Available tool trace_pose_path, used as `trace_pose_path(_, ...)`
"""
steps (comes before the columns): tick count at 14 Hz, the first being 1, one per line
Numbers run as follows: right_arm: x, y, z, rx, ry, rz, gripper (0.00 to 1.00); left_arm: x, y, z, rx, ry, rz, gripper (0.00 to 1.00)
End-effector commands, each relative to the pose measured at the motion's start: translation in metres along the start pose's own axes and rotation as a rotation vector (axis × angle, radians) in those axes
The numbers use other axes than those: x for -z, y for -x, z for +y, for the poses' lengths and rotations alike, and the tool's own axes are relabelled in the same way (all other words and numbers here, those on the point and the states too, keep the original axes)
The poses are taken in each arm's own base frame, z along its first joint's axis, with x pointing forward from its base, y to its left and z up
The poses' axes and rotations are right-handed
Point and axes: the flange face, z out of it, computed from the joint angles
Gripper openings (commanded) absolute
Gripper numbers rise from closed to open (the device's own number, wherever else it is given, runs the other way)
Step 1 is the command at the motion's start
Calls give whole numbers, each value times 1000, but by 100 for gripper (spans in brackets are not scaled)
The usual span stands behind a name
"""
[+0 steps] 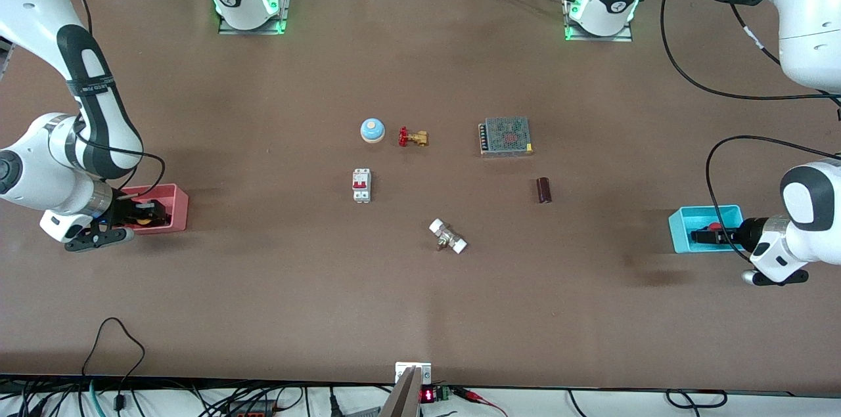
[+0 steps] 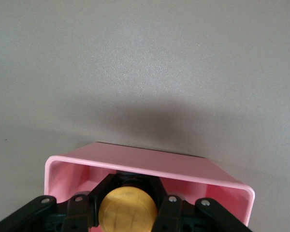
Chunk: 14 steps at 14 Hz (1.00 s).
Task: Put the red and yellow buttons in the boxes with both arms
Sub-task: 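Lower the red button into the cyan box while the right gripper lowers the yellow button, then open both grippers, releasing the buttons into the boxes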
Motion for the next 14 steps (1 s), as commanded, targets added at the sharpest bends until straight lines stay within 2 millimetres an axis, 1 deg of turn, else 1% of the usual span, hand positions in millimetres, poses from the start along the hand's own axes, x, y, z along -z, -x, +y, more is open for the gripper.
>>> trace_pose_path(1,-12,0,0,15,-11,-11,33,59,7,16,-33,3,66,100)
trace_pose_path(2,-12,0,-1,16,-10,-11,58,89,15,23,-35,-6,99,100)
trace_pose_path(3,-12,0,-1,16,-10,-11,70,108,21,35,-49,-16,96,100)
trace_pose_path(4,-11,0,-1,14,-11,-10,80,122,28,41,-51,-19,88,100)
trace_pose_path(5,-10,0,-1,15,-10,-8,84,143,38,46,-42,-23,86,100)
trace_pose_path(6,-10,0,-1,15,-10,-8,88,162,48,58,-29,-25,85,100)
trace_pose_path(7,-8,-1,-1,15,-9,-5,89,179,58,78,-22,-31,74,100)
trace_pose_path(9,0,-3,-2,22,-7,-1,89,217,81,108,-6,-38,80,100)
trace_pose_path(10,3,-2,-3,22,-10,-8,89,230,90,122,-19,-42,84,100)
trace_pose_path(12,16,-2,-5,13,-30,-38,89,256,108,169,-4,-53,107,100)
trace_pose_path(13,27,-4,-8,18,-28,-37,89,265,118,189,-1,-56,107,100)
trace_pose_path(14,40,-4,-10,21,-31,-41,89,273,127,200,-11,-60,108,100)
